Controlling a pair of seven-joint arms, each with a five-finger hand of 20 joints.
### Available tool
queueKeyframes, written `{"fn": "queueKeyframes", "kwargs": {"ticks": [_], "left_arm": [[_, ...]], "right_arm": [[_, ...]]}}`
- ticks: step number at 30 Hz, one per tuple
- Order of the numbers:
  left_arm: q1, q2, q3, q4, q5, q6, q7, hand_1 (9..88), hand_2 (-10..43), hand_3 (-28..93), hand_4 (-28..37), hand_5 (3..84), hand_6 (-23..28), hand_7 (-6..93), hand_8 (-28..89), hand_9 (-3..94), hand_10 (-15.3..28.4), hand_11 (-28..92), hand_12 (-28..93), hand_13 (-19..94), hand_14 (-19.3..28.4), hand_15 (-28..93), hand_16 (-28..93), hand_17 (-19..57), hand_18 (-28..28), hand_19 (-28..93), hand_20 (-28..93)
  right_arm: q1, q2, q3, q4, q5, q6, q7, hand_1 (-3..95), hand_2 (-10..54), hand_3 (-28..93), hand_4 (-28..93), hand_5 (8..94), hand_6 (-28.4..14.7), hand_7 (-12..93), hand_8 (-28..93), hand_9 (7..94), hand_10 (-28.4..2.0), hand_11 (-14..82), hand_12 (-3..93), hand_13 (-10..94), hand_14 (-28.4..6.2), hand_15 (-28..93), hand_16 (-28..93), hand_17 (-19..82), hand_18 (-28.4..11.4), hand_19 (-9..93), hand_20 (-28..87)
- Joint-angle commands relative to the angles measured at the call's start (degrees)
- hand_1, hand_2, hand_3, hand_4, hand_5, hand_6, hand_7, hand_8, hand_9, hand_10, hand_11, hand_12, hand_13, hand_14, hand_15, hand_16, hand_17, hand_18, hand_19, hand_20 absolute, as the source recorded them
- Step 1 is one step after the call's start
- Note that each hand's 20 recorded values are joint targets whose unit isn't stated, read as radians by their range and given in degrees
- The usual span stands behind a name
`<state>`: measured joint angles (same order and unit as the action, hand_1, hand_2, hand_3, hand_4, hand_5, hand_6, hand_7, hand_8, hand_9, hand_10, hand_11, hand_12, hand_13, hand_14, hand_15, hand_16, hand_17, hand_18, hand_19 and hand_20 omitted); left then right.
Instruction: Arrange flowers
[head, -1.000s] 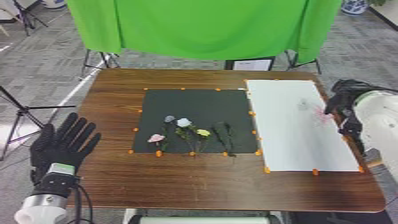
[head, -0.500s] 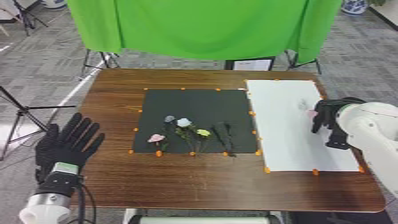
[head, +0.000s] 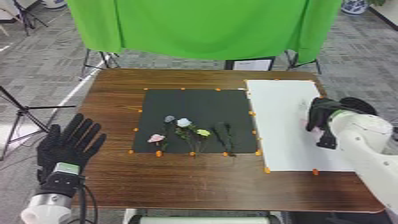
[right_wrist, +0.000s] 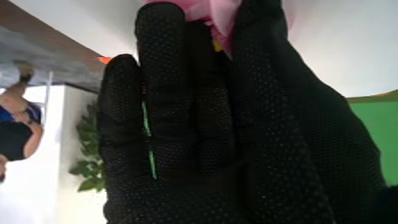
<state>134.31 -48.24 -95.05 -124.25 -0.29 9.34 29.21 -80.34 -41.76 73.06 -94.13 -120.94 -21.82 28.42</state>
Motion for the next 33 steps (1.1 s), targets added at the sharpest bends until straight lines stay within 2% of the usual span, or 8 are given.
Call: {"fn": "queueKeyframes", "kwargs": {"ticks": [1,5,6,7,15,19,23,33], "left_arm": [[1.1,-0.86,-0.63,-0.07,0.16,-0.27,-0.67,28.3,10.4,72,-28.3,43.3,8.6,12.8,-8,36.0,14.8,21,12,26,15.4,37,-6,-7.2,14.7,35,12],[2.1,-0.55,-0.71,-0.48,-0.37,0.75,0.42,28.3,10.4,72,-28.3,43.4,8.6,12.8,-8,36.1,14.8,21,12,26,15.4,37,-6,-7.2,14.7,35,12],[2.0,-0.73,-0.73,-0.53,-0.31,1.1,0.11,28.3,10.4,72,-28.3,43.4,8.6,12.8,-8,36.1,14.9,21,12,26,15.4,37,-6,-7.3,14.7,35,12],[2.5,-0.55,-0.77,-0.59,0.07,0.39,0.1,28.3,10.4,72,-28.3,43.4,8.6,12.9,-8,36.1,14.9,21,12,26,15.4,37,-6,-7.2,14.7,35,12],[1.4,-0.3,-0.45,-0.34,-0.18,0.89,-0.13,28.5,10.6,72,-28.3,43.3,8.5,13.1,-8,36.1,14.8,21,12,26,15.4,37,-6,-7.2,14.7,35,12],[1.1,-0.17,-0.57,-0.44,0.18,1.57,-0.44,28.5,10.7,72,-28.3,43.3,8.5,13.0,-8,36.1,14.8,21,12,26,15.4,37,-6,-7.2,14.7,35,12],[0.9,-0.1,-0.58,-0.33,-0.04,1.38,-0.54,28.5,10.8,72,-28.3,43.3,8.5,13.0,-8,36.1,14.9,21,12,26,15.4,37,-6,-7.2,14.7,35,12],[0.5,-0.32,-0.6,-0.21,-0.13,1.1,-1.01,28.5,10.7,72,-28.3,43.3,8.5,12.9,-8,36.0,14.8,21,12,26,15.4,37,-6,-7.2,14.7,35,12]], "right_arm": [[-7.3,0.6,1.3,-11.4,-5.9,5.2,-3.6,57.7,-9.5,66,-28,76.7,3.5,32,-4,86.3,-6.5,5.4,34.3,73,-4.4,28,42,35,-18.8,73,37],[-3.4,-1.0,-3.7,-16.2,-11.3,5.2,-9.1,57.4,-9.5,67,-28,77.3,3.1,32,-3,86.6,-6.5,5.4,34.7,74,-4.4,28,42,35,-19.1,74,38],[-1.7,-2.0,-5.2,-17.0,-11.2,4.9,-9.7,57.3,-9.5,67,-28,77.3,3.1,31,-3,86.7,-6.5,5.4,34.8,74,-4.4,28,42,35,-19.1,74,38],[-0.3,-3.1,-6.7,-17.5,-11.9,5.0,-10.8,57.2,-9.5,67,-28,77.4,3.1,31,-3,86.7,-6.5,5.3,34.8,74,-4.3,28,42,35,-19.1,74,38],[10.0,-11.3,-18.5,-15.7,-16.3,2.6,-17.1,57.0,-9.5,67,-28,76.9,2.9,31,-3,85.8,-6.3,5.1,34.9,74,-4.2,28,43,35,-19.2,74,38],[11.0,-13.1,-20.5,-14.9,-16.9,0.6,-17.3,57.1,-9.5,67,-28,76.7,2.9,31,-3,85.6,-6.4,5.1,34.9,74,-4.4,28,43,35,-19.5,75,39],[11.9,-14.3,-21.8,-12.4,-18.3,-2.0,-17.3,56.8,-9.5,68,-28,76.5,2.9,31,-3,85.0,-6.4,4.9,34.7,74,-4.6,29,43,35,-19.7,76,39],[12.6,-15.2,-23.2,-8.0,-17.2,-2.6,-14.1,56.1,-9.5,69,-28,72.1,2.7,27,-4,79.2,-7.1,5.6,30.2,72,-4.8,29,42,35,-20.0,76,40]]}}
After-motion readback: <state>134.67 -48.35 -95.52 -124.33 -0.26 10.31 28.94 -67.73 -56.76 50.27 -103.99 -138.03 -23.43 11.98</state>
